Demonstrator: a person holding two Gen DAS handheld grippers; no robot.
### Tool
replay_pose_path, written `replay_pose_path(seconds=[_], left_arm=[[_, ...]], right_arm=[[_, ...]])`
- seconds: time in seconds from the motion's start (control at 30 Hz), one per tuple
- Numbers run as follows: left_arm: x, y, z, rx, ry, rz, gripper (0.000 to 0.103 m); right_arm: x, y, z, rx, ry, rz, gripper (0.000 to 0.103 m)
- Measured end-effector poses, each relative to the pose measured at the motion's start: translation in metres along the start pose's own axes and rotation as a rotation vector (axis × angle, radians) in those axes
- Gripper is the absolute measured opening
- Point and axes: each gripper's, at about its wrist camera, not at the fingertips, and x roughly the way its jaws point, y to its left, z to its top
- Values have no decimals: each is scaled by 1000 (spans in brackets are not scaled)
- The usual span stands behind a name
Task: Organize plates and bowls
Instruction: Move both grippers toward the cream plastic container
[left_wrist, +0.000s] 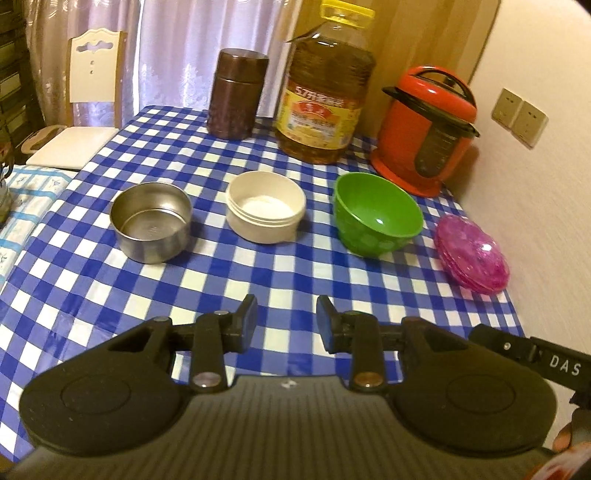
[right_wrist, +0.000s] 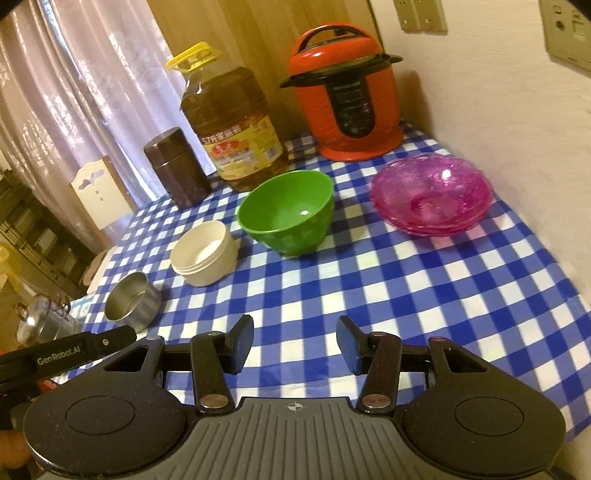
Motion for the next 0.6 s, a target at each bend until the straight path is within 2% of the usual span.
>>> replay_pose_path(seconds=[0.37,0.6], left_arm=[[39,32,29,-58,-25,-10,31],[73,50,43,-131,-39,-26,31]], right_arm=[[47,22,13,40,14,45,50],[86,36,26,59,11,76,50]])
